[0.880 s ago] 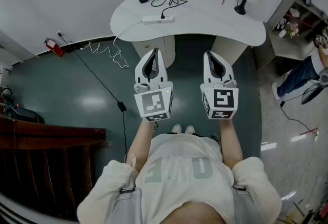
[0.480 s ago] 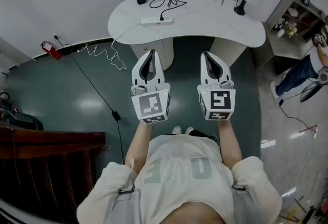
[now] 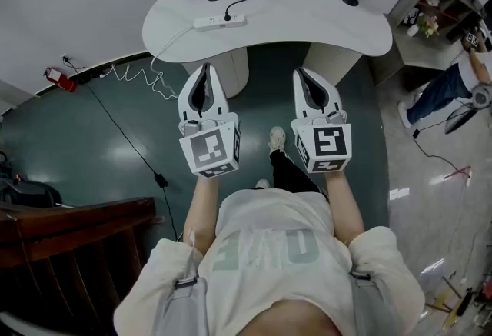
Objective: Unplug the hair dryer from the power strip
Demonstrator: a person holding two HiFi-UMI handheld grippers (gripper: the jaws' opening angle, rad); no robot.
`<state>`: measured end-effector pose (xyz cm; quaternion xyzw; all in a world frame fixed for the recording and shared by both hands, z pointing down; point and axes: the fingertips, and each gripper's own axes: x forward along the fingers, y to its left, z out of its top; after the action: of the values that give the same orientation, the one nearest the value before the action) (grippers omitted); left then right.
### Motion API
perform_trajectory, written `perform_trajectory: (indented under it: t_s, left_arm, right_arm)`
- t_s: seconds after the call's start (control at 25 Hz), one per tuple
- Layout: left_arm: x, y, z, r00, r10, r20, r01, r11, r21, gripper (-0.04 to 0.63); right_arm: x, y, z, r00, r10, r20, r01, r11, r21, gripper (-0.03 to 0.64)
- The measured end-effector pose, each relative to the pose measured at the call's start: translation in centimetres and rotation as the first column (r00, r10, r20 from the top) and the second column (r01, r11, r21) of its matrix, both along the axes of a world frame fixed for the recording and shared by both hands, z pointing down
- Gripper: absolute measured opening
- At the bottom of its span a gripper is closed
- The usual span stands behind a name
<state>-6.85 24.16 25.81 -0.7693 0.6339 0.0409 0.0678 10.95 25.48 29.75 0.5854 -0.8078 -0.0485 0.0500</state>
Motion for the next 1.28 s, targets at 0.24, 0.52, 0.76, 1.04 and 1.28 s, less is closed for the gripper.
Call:
perform_trajectory:
  t_s: [0.24, 0.52, 0.76, 1.04, 1.28]
  left_arm:
    - [0.8, -3.2, 0.5, 1.0, -0.002, 0.015, 0.002, 1.0, 0.022, 0.014]
    - [1.0, -12.0, 0.9, 0.999, -0.043, 0.011, 0.043, 0.999, 0.026, 0.014]
    - [0.9, -21.4, -1.0, 0.995, -0.101, 0.015, 0.101, 0.994, 0.049, 0.014]
    - [0.5, -31.2, -4.2, 0.988, -0.152, -0.012, 0.152, 0.983, 0.099, 0.014]
    - [0.8, -36.8, -5.1, 0.996, -0.091, 0.001, 0.091, 0.989, 0.113, 0.014]
  right_arm:
    - [0.3, -4.2, 0.7, 0.998, -0.013, -0.057, 0.014, 1.0, 0.021, 0.021]
    - [0.3, -13.4, -0.5, 0.996, -0.056, -0.066, 0.06, 0.996, 0.062, 0.021]
    - [0.4, -24.1, -2.8, 0.991, -0.124, -0.045, 0.128, 0.989, 0.08, 0.021]
    - [-1.2, -35.2, -4.5, 0.97, -0.238, -0.048, 0.241, 0.966, 0.09, 0.021]
    - [-3.6, -40.4, -5.0, 0.935, -0.353, 0.041, 0.349, 0.934, 0.076, 0.021]
